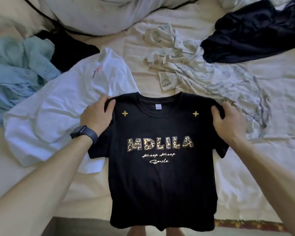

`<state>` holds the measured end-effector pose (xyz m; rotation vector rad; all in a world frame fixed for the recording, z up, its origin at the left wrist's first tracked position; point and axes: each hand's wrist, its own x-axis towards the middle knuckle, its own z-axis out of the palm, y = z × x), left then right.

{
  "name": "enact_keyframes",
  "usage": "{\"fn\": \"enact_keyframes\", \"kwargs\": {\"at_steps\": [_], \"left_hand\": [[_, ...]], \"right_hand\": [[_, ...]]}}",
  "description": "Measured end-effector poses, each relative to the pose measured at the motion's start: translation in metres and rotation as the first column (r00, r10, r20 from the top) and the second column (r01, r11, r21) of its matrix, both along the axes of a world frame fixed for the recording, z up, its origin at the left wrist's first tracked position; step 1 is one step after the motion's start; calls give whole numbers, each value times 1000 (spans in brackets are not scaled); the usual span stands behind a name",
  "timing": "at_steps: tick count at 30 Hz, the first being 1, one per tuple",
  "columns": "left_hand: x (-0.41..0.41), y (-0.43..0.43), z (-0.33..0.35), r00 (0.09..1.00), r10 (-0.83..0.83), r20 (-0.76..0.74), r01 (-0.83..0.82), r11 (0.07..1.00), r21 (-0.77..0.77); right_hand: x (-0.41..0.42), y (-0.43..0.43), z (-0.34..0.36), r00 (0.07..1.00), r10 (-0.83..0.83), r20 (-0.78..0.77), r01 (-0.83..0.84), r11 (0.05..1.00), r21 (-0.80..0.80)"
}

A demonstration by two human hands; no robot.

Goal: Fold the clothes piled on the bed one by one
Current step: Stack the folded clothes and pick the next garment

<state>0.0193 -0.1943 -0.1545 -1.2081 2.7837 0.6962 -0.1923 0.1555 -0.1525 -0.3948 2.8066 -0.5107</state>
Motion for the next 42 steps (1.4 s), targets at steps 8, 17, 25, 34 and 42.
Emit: {"fn": "enact_keyframes", "kwargs": {"at_steps": [8, 17, 25, 34, 42], "left_hand": [[-16, -4, 21, 968, -45, 246, 84, 985, -151], [-143, 108, 23, 814, -576, 71, 580, 809, -95], [-213, 135, 15, 752, -602, 267, 655, 725, -213], [-208, 196, 19, 600, -789, 132, 794, 567, -219], [-246, 273, 13, 392, -897, 202, 919, 392, -40]], "right_hand": [[-24, 7, 10, 994, 25, 104, -38, 992, 123], [-2, 64, 3, 859, -287, 424, 373, 918, -135], [-7, 84, -1, 796, -330, 507, 557, 727, -401], [21, 89, -10, 686, -328, 650, 707, 514, -486], [38, 97, -15, 716, -215, 665, 614, 648, -451]]}}
